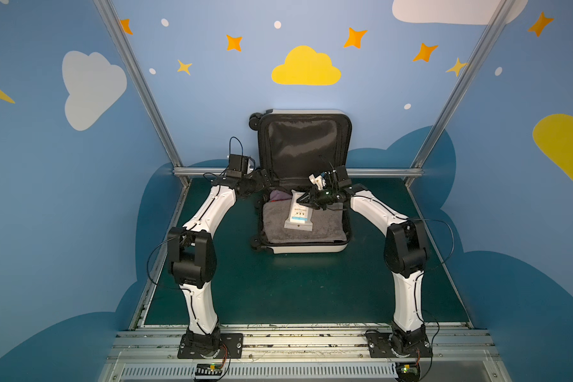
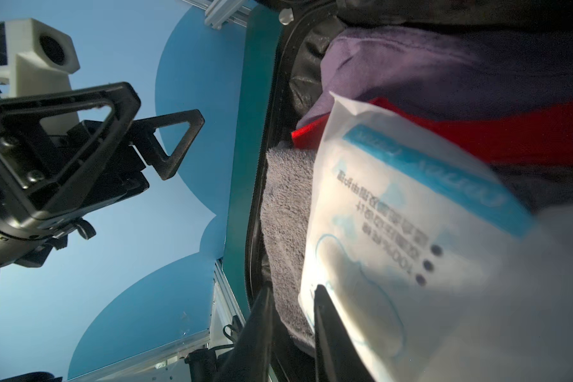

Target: Pack the luggage

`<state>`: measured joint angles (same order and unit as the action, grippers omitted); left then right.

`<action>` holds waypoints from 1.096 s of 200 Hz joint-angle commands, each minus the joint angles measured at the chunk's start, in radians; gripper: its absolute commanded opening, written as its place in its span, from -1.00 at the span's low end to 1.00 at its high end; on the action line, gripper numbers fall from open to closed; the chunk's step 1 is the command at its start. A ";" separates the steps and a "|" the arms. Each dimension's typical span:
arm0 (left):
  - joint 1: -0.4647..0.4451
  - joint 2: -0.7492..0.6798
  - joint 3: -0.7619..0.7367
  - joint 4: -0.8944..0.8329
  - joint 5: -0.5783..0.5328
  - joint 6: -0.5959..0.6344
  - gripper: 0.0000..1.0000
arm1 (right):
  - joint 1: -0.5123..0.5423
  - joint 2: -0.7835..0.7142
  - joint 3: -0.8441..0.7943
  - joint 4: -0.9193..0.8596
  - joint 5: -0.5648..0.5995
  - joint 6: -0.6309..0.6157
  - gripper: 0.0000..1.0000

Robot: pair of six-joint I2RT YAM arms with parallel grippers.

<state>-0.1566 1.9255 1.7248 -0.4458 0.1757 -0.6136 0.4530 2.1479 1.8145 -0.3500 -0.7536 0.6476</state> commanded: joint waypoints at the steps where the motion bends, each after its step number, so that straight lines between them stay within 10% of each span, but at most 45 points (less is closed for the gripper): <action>1: 0.009 -0.054 -0.021 0.032 0.033 0.005 0.99 | 0.002 0.048 0.028 0.013 0.001 0.010 -0.51; 144: 0.048 -0.032 0.028 0.043 0.128 0.030 0.99 | -0.056 0.036 0.118 -0.011 -0.134 0.046 -0.47; 219: 0.107 -0.024 0.056 0.152 0.167 0.063 0.99 | -0.162 -0.160 0.132 -0.013 -0.133 -0.015 0.03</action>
<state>-0.0738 1.8843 1.7523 -0.3725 0.3099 -0.5797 0.3435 2.0941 1.9316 -0.3710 -0.9005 0.6689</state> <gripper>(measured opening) 0.994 0.477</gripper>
